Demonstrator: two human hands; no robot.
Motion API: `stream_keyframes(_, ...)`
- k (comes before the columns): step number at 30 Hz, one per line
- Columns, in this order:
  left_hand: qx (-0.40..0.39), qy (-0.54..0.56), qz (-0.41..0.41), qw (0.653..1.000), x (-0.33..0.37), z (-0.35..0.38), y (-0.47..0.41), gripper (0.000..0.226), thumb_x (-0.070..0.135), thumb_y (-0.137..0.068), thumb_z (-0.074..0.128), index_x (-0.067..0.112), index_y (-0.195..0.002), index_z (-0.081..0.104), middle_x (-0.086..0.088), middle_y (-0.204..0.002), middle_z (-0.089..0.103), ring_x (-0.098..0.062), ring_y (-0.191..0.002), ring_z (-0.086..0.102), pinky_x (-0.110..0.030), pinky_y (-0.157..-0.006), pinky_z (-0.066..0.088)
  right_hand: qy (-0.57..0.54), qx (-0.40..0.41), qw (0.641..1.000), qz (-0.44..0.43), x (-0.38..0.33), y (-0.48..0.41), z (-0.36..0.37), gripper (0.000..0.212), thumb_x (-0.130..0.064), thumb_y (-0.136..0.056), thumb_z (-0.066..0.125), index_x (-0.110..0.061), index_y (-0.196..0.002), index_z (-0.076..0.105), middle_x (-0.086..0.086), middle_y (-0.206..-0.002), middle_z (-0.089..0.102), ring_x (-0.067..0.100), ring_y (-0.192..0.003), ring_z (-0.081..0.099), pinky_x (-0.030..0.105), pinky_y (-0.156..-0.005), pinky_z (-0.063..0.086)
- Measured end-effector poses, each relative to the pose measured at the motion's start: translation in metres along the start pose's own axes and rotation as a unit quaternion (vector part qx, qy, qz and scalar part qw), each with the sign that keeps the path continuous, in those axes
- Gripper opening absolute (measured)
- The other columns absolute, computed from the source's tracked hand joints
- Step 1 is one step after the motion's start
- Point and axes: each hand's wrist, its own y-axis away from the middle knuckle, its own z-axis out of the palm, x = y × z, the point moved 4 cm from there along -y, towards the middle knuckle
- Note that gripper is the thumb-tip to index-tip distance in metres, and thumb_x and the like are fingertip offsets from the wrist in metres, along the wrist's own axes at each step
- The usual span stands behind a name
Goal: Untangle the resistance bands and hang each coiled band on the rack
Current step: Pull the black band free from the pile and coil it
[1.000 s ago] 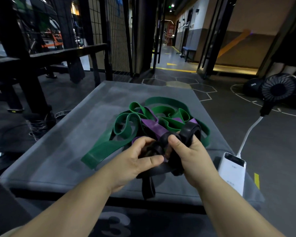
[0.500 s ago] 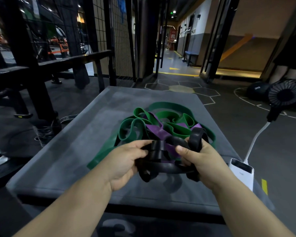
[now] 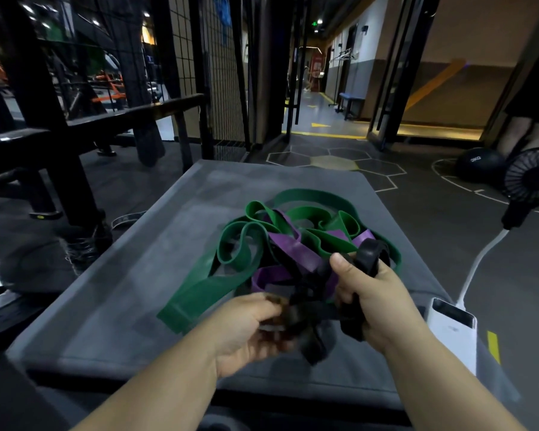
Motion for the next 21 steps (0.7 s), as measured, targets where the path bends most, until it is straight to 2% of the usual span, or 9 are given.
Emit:
stream_keyframes(2, -0.029, 0.027, 0.002, 0.999, -0.002, 0.004, -0.003, 0.016, 0.014, -0.096, 0.052, 0.007, -0.105, 0.064, -0.011, -0.087, 0.07, -0.019, -0.068, 0.067, -0.03, -0.059, 0.057, 0.043, -0.006, 0.999, -0.02, 0.0, 0.001, 0.003, 0.02, -0.032, -0.071, 0.074, -0.022, -0.069, 0.056, -0.007, -0.05, 0.047, 0.007, -0.044, 0.045, 0.018, -0.045, 0.039)
stream_keyframes(5, -0.058, 0.027, -0.01, 0.998, -0.004, 0.009, -0.004, 0.036, 0.03, -0.09, 0.058, 0.009, -0.118, 0.063, -0.01, -0.102, 0.07, -0.019, -0.077, 0.069, -0.031, -0.064, 0.057, 0.072, 0.008, 0.997, -0.028, 0.006, 0.003, 0.005, 0.021, -0.033, -0.075, 0.072, -0.021, -0.074, 0.055, -0.013, -0.051, 0.055, 0.0, -0.046, 0.052, 0.017, -0.05, 0.042)
stream_keyframes(7, -0.046, 0.047, -0.013, 0.998, -0.006, 0.009, -0.006, 0.033, 0.024, -0.086, 0.063, 0.009, -0.115, 0.064, -0.009, -0.098, 0.071, -0.017, -0.074, 0.069, -0.027, -0.059, 0.056, 0.089, 0.023, 0.995, -0.032, 0.008, 0.004, 0.006, 0.028, -0.041, -0.069, 0.071, -0.02, -0.073, 0.054, -0.011, -0.051, 0.053, 0.004, -0.046, 0.051, 0.02, -0.052, 0.043)
stream_keyframes(10, -0.026, 0.072, -0.038, 0.996, -0.012, 0.007, -0.011, 0.017, 0.007, -0.085, 0.06, 0.008, -0.1, 0.066, -0.009, -0.084, 0.067, -0.015, -0.066, 0.062, -0.022, -0.052, 0.051, 0.104, 0.04, 0.993, -0.042, 0.009, 0.005, 0.006, 0.033, -0.046, -0.066, 0.069, -0.018, -0.077, 0.057, -0.012, -0.053, 0.057, 0.003, -0.052, 0.055, 0.026, -0.061, 0.047)
stream_keyframes(12, -0.012, 0.102, -0.047, 0.994, -0.014, 0.007, -0.013, 0.02, 0.001, -0.084, 0.054, 0.005, -0.101, 0.063, -0.014, -0.088, 0.06, -0.018, -0.068, 0.056, -0.025, -0.055, 0.051, 0.129, 0.049, 0.989, -0.055, 0.011, 0.005, 0.008, 0.037, -0.053, -0.065, 0.066, -0.02, -0.082, 0.061, -0.014, -0.058, 0.062, 0.001, -0.058, 0.059, 0.025, -0.066, 0.048)
stream_keyframes(14, 0.01, 0.135, -0.033, 0.99, -0.015, 0.007, -0.013, 0.02, -0.002, -0.084, 0.05, 0.002, -0.098, 0.064, -0.017, -0.09, 0.059, -0.022, -0.07, 0.057, -0.03, -0.058, 0.052, 0.171, 0.057, 0.981, -0.07, 0.014, 0.006, 0.008, 0.043, -0.06, -0.063, 0.062, -0.023, -0.087, 0.063, -0.019, -0.067, 0.067, -0.005, -0.066, 0.062, 0.017, -0.068, 0.047)
stream_keyframes(16, 0.038, 0.169, -0.001, 0.985, -0.011, 0.004, -0.013, 0.017, -0.001, -0.086, 0.052, 0.004, -0.092, 0.066, -0.013, -0.08, 0.067, -0.021, -0.066, 0.062, -0.028, -0.054, 0.054, 0.23, 0.056, 0.969, -0.068, 0.018, 0.005, 0.007, 0.057, -0.071, -0.059, 0.057, -0.025, -0.092, 0.064, -0.015, -0.082, 0.071, 0.0, -0.081, 0.065, 0.023, -0.075, 0.049)
stream_keyframes(18, 0.065, 0.196, 0.039, 0.978, -0.007, -0.001, -0.013, 0.015, 0.0, -0.089, 0.055, 0.009, -0.096, 0.064, -0.009, -0.079, 0.07, -0.019, -0.067, 0.064, -0.026, -0.052, 0.054, 0.269, 0.036, 0.961, -0.051, 0.023, 0.005, 0.007, 0.063, -0.077, -0.054, 0.053, -0.029, -0.094, 0.062, -0.014, -0.093, 0.071, 0.004, -0.091, 0.064, 0.028, -0.083, 0.049)
stream_keyframes(21, 0.097, 0.146, 0.091, 0.98, -0.003, -0.006, -0.012, 0.012, 0.004, -0.091, 0.058, 0.016, -0.087, 0.058, -0.005, -0.074, 0.069, -0.017, -0.066, 0.064, -0.03, -0.061, 0.052, 0.3, -0.003, 0.954, -0.025, 0.031, 0.007, 0.012, 0.066, -0.075, -0.051, 0.06, -0.031, -0.099, 0.061, -0.015, -0.097, 0.071, 0.005, -0.095, 0.065, 0.027, -0.085, 0.051)
